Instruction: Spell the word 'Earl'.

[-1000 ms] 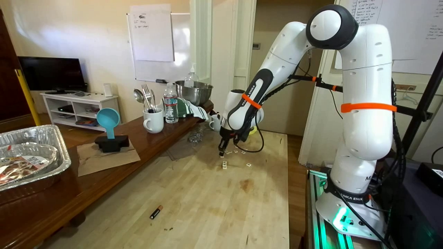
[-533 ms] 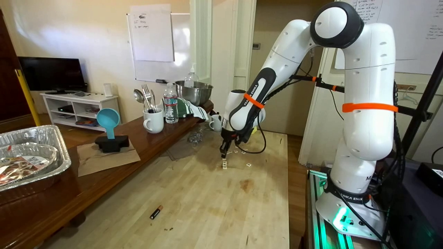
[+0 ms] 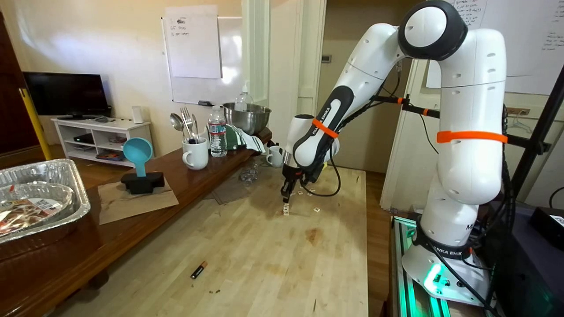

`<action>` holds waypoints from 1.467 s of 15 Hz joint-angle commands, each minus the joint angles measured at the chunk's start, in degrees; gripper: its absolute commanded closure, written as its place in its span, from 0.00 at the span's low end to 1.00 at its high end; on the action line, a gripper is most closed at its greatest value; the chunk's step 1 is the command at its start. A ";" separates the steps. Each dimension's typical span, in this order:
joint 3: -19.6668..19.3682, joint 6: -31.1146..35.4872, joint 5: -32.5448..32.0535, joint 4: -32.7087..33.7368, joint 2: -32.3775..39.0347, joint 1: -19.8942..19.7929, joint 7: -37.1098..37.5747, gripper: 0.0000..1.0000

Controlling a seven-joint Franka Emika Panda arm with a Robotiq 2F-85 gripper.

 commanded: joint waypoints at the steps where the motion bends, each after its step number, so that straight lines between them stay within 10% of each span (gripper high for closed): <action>1: -1.08 -1.75 -0.59 -1.45 0.18 1.57 3.18 1.00; 22: -1.56 -2.49 -1.04 -1.32 0.39 3.29 6.35 1.00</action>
